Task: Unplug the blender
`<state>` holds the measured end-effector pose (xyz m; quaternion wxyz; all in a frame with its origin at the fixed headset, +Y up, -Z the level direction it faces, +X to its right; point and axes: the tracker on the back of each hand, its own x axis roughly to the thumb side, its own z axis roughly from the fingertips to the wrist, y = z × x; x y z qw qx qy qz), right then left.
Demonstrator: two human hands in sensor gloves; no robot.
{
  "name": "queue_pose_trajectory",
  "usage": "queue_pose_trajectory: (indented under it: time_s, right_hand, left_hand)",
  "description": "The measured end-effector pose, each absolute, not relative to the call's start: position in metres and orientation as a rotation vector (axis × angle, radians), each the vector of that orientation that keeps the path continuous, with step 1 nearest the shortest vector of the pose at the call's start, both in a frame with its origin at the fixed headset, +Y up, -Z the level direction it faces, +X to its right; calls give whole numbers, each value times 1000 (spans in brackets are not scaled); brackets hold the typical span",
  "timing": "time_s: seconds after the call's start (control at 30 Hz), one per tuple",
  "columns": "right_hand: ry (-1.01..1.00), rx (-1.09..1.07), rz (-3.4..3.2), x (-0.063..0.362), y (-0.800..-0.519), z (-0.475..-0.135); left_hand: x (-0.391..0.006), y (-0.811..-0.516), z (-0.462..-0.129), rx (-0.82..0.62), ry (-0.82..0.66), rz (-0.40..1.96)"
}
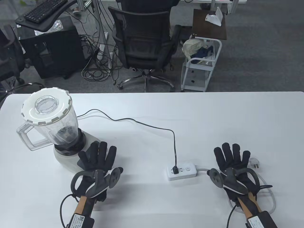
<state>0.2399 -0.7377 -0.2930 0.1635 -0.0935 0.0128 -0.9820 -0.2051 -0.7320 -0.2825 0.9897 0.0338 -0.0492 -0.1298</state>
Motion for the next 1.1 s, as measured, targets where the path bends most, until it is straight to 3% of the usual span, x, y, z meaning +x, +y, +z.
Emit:
queue_pose_trajectory:
  time_s: [0.5,0.8,1.1]
  right_hand:
    - [-24,-393,-2852,224,-741,-292]
    - [-157,-680,-2911,171,-747,-311]
    - [-203,-760,-2866,156,-765,-316]
  left_hand:
    - [-194,-732,-284,38,-149,-214]
    - [-113,-709,-296,-113,-387,0]
    - [-35,-719,-313,-255,-427,225]
